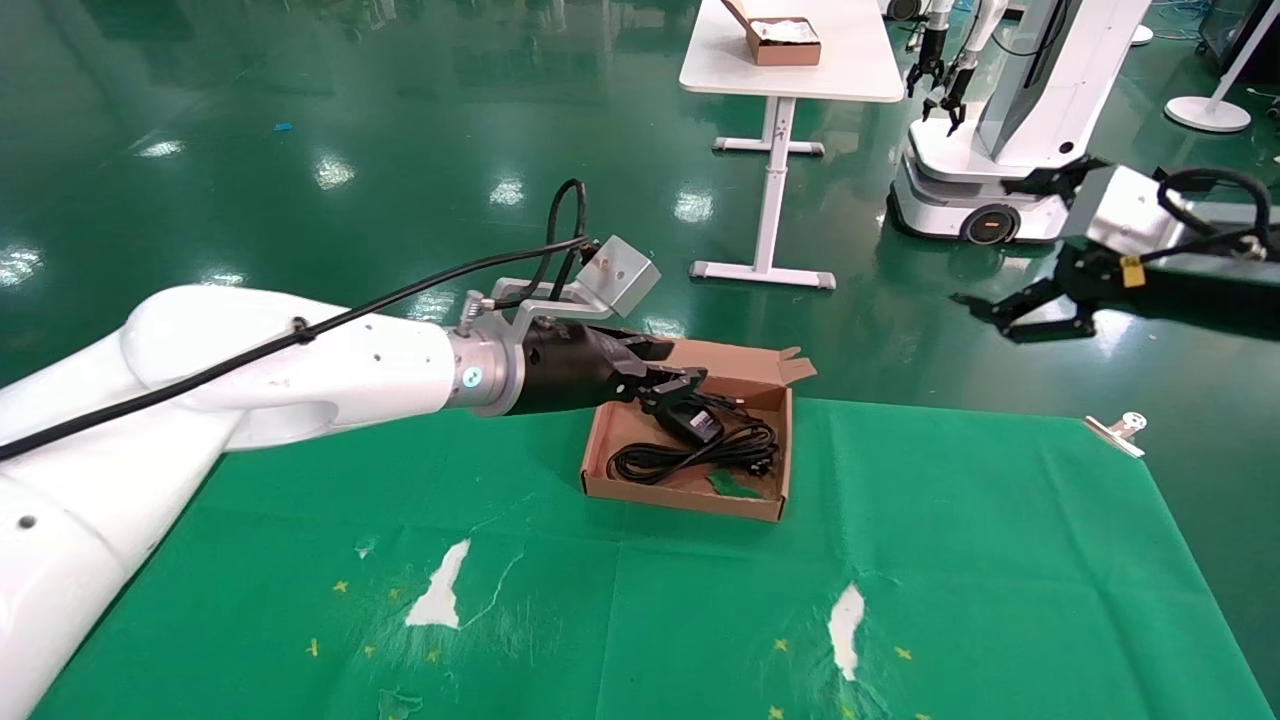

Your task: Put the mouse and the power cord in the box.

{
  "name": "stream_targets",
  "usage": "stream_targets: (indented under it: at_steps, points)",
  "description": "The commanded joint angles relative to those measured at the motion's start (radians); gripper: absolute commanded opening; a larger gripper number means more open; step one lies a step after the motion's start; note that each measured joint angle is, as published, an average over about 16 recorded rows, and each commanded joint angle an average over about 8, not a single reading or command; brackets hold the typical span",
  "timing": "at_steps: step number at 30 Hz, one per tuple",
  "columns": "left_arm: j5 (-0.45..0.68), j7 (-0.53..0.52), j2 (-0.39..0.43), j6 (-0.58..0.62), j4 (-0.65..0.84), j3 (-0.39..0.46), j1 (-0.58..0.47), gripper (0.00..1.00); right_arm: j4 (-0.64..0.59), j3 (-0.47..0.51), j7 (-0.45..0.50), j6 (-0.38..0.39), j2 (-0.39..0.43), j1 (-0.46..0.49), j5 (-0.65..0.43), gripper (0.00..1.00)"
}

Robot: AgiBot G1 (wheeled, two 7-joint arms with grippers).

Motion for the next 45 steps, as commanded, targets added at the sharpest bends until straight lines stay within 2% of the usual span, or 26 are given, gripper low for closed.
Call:
stream_targets:
  at_steps: [1, 45]
  points:
    - [-0.008, 0.005, -0.007, 0.009, -0.008, -0.01, 0.008, 1.0, 0.021, 0.004, 0.017, -0.006, 0.005, -0.015, 0.011, 1.0]
    - [-0.498, 0.236, -0.564, 0.532, -0.61, -0.517, 0.496, 1.0, 0.88, 0.176, 0.732, -0.236, 0.209, -0.611, 0.446, 1.0]
